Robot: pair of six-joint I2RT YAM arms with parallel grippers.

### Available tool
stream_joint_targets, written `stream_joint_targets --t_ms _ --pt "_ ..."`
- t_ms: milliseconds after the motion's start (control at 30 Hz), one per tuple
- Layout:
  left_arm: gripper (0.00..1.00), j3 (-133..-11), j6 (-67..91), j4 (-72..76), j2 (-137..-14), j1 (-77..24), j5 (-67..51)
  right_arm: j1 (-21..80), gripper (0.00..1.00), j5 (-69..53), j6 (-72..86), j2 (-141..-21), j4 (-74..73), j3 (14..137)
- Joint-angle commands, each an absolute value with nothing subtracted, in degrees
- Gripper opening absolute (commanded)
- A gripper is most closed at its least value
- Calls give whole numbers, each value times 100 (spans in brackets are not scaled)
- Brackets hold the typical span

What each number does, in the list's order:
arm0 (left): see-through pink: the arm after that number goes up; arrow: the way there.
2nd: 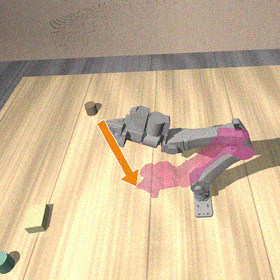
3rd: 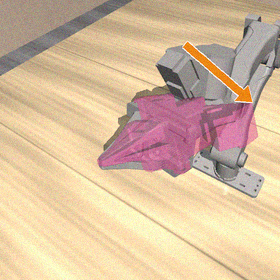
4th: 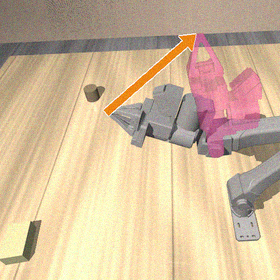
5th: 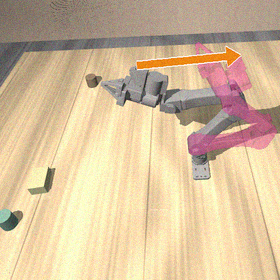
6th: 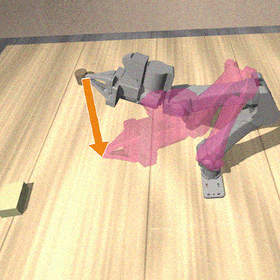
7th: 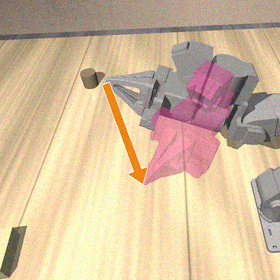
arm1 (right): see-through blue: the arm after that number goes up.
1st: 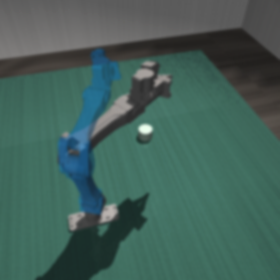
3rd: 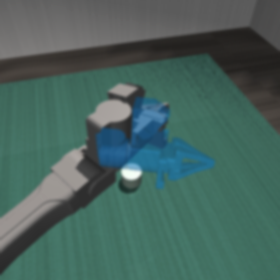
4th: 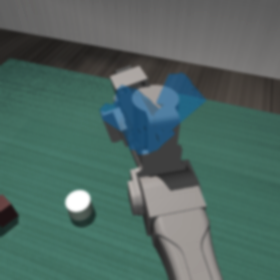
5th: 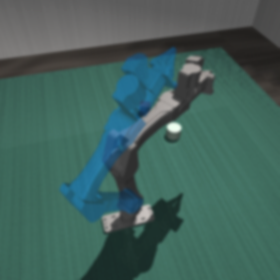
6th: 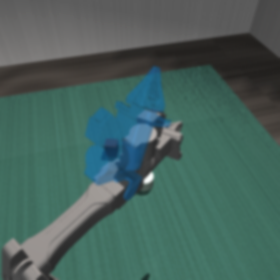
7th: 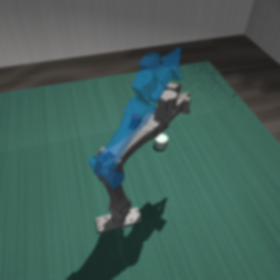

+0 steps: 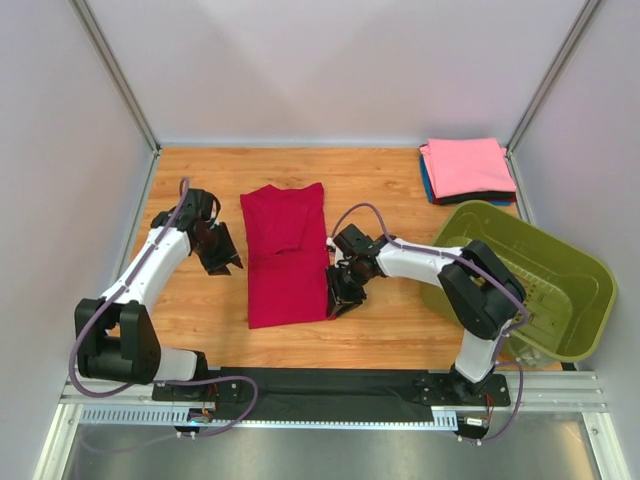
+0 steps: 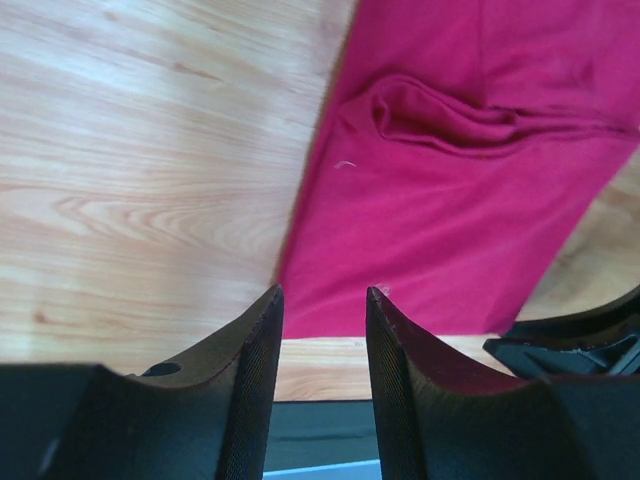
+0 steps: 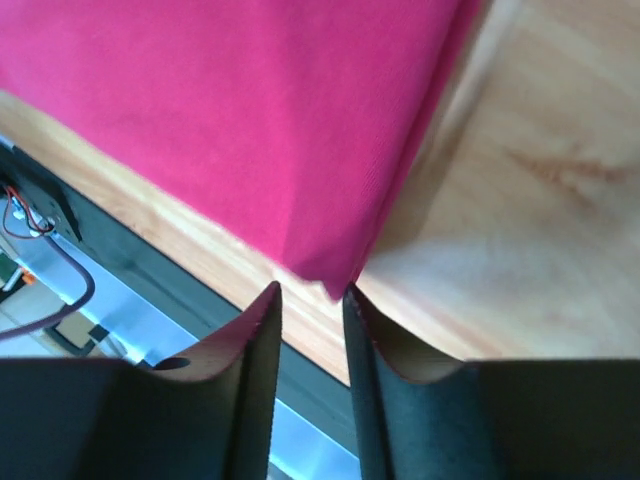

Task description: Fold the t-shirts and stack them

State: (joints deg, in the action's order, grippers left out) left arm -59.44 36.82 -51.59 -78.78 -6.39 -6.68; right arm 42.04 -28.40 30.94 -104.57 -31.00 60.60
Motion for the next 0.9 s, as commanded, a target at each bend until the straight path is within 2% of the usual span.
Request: stream_joint_targets --t_ms 0,67,133,333,533,700,867 --pt "46 -5652 3226 -4545 -7664 -659 -1518 4236 34 -2383 3270 -9845 -3188 6064" --pt "47 -5572 3033 -4351 -7725 -659 -1599 4219 40 -2075 2920 -9721 -3488 6362" --pt "47 -5528 2875 -4071 -7761 -659 -1748 4105 41 -2039 2691 -9764 -3744 6756" --pt "45 -5668 2312 -3779 -8252 -659 -1530 3639 38 -2320 1785 -10703 -3692 7803" --pt "38 -6098 2215 -3515 -8981 -659 -1925 3323 36 -2347 1424 -11601 -3832 8937" --pt "40 -6433 2030 -3622 -9606 -668 -1785 3094 39 -2522 1283 -12215 -4122 9710" --pt "41 -6504 1978 -3586 -9878 -668 -1696 2988 38 -2707 1169 -12507 -4227 9984"
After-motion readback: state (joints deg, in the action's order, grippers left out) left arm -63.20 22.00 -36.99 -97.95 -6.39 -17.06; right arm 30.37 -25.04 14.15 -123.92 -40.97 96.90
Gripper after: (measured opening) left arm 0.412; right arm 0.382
